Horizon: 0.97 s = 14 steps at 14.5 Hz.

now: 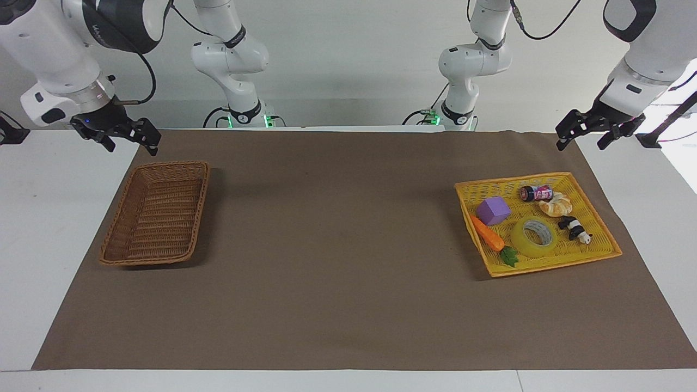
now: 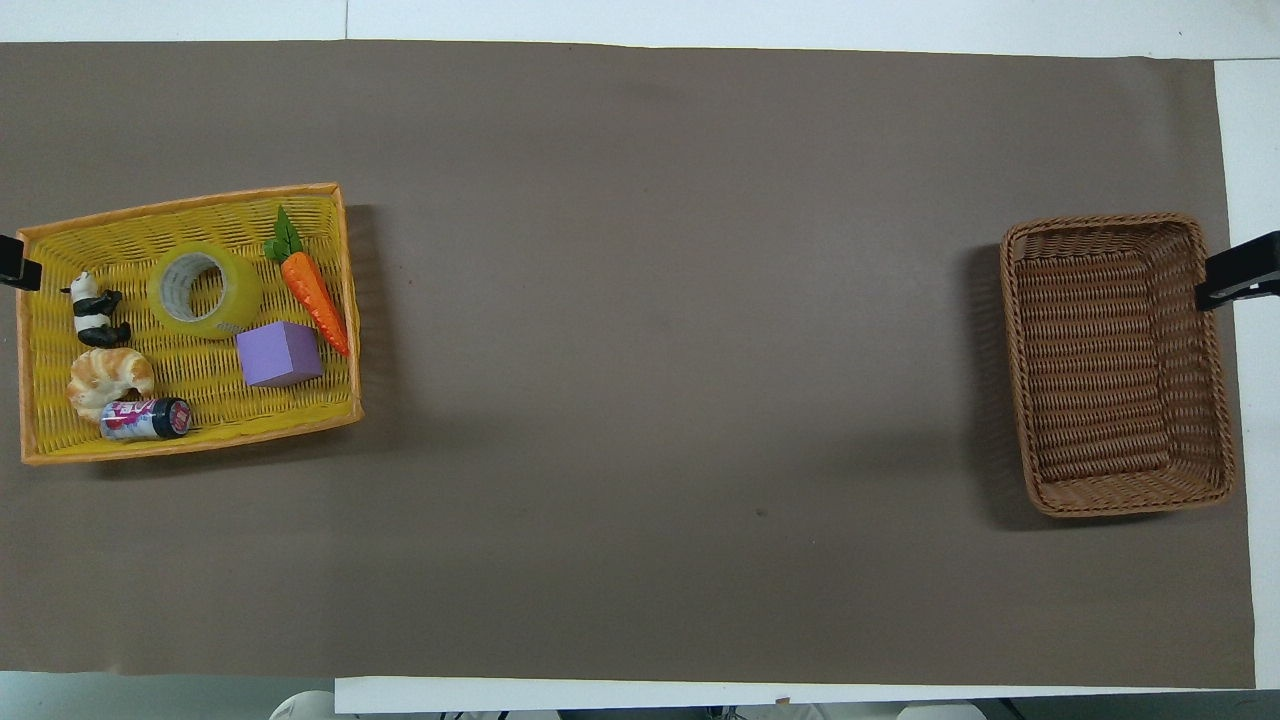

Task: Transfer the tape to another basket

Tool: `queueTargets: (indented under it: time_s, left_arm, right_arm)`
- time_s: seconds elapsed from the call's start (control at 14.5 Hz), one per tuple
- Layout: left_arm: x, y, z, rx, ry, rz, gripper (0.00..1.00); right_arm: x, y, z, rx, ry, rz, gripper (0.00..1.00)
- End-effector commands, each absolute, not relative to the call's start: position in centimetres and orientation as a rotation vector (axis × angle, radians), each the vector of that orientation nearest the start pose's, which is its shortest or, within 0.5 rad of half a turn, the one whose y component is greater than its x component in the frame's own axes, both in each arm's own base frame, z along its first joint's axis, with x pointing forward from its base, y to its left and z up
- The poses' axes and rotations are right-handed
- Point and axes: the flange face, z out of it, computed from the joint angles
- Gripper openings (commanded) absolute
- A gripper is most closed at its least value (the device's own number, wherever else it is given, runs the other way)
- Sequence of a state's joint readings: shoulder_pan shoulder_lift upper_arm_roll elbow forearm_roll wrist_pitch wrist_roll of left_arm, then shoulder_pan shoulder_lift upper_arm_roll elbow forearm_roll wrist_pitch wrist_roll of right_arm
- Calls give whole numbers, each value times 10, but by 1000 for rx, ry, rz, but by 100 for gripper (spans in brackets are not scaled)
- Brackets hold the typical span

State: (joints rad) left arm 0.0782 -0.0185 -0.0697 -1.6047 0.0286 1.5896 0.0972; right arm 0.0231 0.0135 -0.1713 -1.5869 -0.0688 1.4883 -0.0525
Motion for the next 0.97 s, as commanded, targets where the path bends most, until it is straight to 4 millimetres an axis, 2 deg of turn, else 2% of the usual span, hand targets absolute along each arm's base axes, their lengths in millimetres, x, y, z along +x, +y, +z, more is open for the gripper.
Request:
queueTargets:
  time_s: [0.0, 0.07, 0.14, 0.21, 0.28, 0.35, 0.48, 0.69, 0.9]
  left_arm:
    - [566, 25, 571, -3109, 104, 10, 100]
    - [576, 35, 555, -3112, 83, 1, 100]
    - [584, 52, 526, -3116, 40, 15, 100]
    - [592, 52, 498, -3117, 43, 1, 99]
    - [592, 52, 469, -3117, 43, -11, 91]
    - [589, 58, 451, -3116, 26, -30, 75]
    - [592, 66, 431, -3118, 4, -36, 67]
    - [601, 52, 398, -3123, -94, -31, 66]
    - [609, 58, 369, -3127, -108, -41, 64]
  right_arm:
    - [535, -88, 604, -3193, 130, 188, 100]
    - [535, -88, 604, -3194, 130, 186, 100]
    - [535, -88, 604, -3193, 130, 188, 100]
    - [535, -88, 604, -3193, 130, 188, 100]
    - [535, -88, 604, -3194, 130, 186, 100]
    - [535, -88, 604, -3194, 130, 186, 100]
    - [535, -88, 604, -3194, 130, 186, 100]
    - [535, -88, 604, -3194, 130, 186, 100]
    - [535, -88, 603, -3193, 130, 188, 100]
